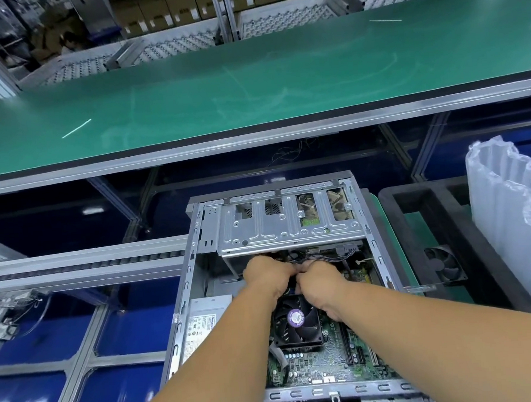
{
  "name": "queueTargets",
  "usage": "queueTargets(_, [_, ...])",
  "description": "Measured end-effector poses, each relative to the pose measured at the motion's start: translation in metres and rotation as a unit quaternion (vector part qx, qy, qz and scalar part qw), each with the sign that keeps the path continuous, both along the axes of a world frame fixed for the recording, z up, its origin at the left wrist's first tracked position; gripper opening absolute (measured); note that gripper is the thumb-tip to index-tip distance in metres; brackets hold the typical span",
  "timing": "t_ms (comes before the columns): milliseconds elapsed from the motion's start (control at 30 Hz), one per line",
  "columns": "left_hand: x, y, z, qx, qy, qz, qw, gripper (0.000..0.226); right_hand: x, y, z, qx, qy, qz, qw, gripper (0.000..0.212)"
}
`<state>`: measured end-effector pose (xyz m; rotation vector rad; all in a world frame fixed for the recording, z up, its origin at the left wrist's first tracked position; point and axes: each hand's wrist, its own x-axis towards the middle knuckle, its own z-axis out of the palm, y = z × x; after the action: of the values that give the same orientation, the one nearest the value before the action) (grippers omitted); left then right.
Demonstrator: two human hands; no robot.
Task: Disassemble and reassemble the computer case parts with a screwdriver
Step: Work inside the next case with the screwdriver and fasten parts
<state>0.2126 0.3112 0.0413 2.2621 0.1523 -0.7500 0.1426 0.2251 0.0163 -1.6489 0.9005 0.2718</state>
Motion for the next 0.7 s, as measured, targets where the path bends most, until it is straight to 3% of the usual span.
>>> queueTargets(133, [-0.001,-0.002,-0.004,0.086,-0.051,-0.046,0.994,0.056,-0.004,0.004,-0.003,-0.011,-0.022,-0.047,0.999,0.025])
queueTargets(267, [-0.002,0.000,-0.003,0.098,-0.050,-0.080,0.991,0.064,-0.006,0.004,-0.005,0.014,-0.026,-0.068,0.997,0.024])
queueTargets(433, [-0.005,0.007,0.005,0.013,-0.004,-0.078,0.997,0.074,-0.007,0.003,-0.004,0.038,-0.013,-0.062,0.997,0.033])
queueTargets(533, [-0.007,0.012,0.006,-0.039,0.020,-0.066,0.997,0.060,-0.005,0.004,-0.007,0.006,-0.002,-0.041,0.999,0.027])
queueTargets(700, [-0.002,0.010,-0.005,-0.178,0.066,0.065,0.980,0.056,-0.004,0.006,-0.010,0.006,-0.004,-0.038,0.999,0.027])
